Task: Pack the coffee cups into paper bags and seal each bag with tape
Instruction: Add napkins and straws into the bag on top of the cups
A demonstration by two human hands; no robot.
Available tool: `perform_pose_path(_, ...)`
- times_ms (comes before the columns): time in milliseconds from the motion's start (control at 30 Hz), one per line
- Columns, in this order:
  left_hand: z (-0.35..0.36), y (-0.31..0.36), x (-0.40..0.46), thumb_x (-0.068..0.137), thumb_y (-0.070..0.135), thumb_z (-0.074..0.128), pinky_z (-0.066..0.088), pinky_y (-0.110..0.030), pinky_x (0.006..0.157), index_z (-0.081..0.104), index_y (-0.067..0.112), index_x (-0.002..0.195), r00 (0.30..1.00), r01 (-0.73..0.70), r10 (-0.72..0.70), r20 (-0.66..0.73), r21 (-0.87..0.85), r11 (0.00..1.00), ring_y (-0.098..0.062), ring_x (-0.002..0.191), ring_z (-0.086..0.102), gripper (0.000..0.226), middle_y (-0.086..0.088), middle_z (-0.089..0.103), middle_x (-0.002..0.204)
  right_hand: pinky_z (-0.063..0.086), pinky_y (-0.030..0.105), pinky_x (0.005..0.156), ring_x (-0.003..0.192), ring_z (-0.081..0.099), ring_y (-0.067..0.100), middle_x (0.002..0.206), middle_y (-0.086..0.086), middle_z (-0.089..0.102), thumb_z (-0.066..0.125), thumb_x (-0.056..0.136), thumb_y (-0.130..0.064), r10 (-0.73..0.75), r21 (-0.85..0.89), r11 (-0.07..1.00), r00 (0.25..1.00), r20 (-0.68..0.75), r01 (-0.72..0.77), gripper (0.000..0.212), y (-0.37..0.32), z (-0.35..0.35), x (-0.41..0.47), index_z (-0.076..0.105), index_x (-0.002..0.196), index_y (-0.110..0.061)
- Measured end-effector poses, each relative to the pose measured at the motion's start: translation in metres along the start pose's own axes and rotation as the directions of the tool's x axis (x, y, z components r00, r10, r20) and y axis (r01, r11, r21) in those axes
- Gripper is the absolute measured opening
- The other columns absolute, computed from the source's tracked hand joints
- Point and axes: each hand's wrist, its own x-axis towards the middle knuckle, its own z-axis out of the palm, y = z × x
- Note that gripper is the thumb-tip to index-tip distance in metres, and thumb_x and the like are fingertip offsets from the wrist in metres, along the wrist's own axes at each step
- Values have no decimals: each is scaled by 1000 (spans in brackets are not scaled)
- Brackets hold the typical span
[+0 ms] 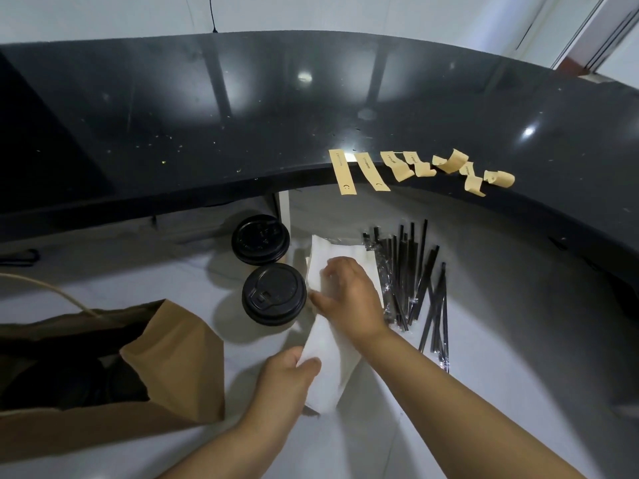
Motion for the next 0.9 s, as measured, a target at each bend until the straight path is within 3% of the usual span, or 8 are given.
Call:
perform_pose_path(133, -6, 4, -11, 81, 13, 60, 41, -25, 48, 65, 8, 69, 993, -111, 113, -35, 54, 992, -15, 53, 54, 14, -2, 62, 61, 48, 29, 82, 91, 59, 12, 101, -9, 60, 70, 81, -14, 64, 187, 981, 998, -20, -59, 10, 6, -2, -2, 61, 84, -15)
perform_pose_path(200, -8, 11, -18, 78, 18, 63, 40, -27, 53, 66, 11, 72, 981, -186, 187, -41, 29, 982, -15, 58, 53, 10, -4, 62, 62, 49, 26, 87, 94, 61, 6, 101, -10, 62, 70, 82, -7, 152, 383, 914, 988, -17, -134, 13, 9, -8, -2, 64, 77, -17)
perform_pose_path(300, -11, 21, -24, 86, 8, 60, 44, -29, 60, 70, 19, 76, 952, -293, 291, -98, -2, 956, -15, 64, 57, 18, -13, 69, 77, 45, 13, 82, 87, 61, -6, 99, -4, 66, 67, 84, -1, 253, 550, 802, 967, 42, -234, 16, 8, -21, -2, 68, 71, -10)
perform_pose_path(400, -13, 30, -23, 90, 13, 57, 46, -34, 67, 71, 23, 78, 923, -352, 336, -188, -57, 934, -19, 72, 61, 21, -9, 71, 80, 48, 15, 80, 78, 64, -1, 85, -8, 69, 65, 86, -1, 335, 660, 677, 935, 117, -326, 20, 10, -32, -2, 70, 69, -10)
perform_pose_path(500, -14, 39, -22, 92, 16, 54, 46, -32, 66, 69, 17, 76, 907, -374, 330, -260, -139, 917, -17, 71, 60, 22, -3, 70, 73, 48, 19, 68, 61, 59, 4, 66, -7, 67, 66, 86, -3, 362, 690, 622, 917, 166, -370, 20, 11, -37, -3, 69, 69, -12)
perform_pose_path(600, -16, 50, -24, 93, 13, 53, 42, -26, 61, 63, 12, 67, 902, -388, 320, -288, -219, 895, -13, 70, 54, 27, 0, 63, 69, 47, 23, 66, 61, 58, 10, 64, -2, 67, 69, 82, 1, 384, 722, 576, 906, 176, -384, 20, 10, -40, -4, 69, 67, -13)
perform_pose_path(800, -21, 63, -25, 94, 14, 53, 48, -25, 64, 71, 38, 64, 865, -463, 399, -304, -176, 869, -7, 70, 58, 43, 10, 67, 70, 48, 31, 76, 64, 55, 17, 64, 4, 62, 62, 80, 10, 443, 780, 464, 872, 206, -420, 25, 4, -40, -2, 63, 64, -9)
perform_pose_path(900, -24, 63, -21, 93, 15, 54, 45, -30, 65, 68, 37, 63, 842, -490, 441, -312, -97, 866, -12, 71, 54, 40, 5, 63, 72, 47, 34, 76, 63, 51, 20, 68, 12, 54, 57, 81, 12, 481, 794, 419, 849, 217, -441, 28, 2, -40, 1, 58, 60, -6)
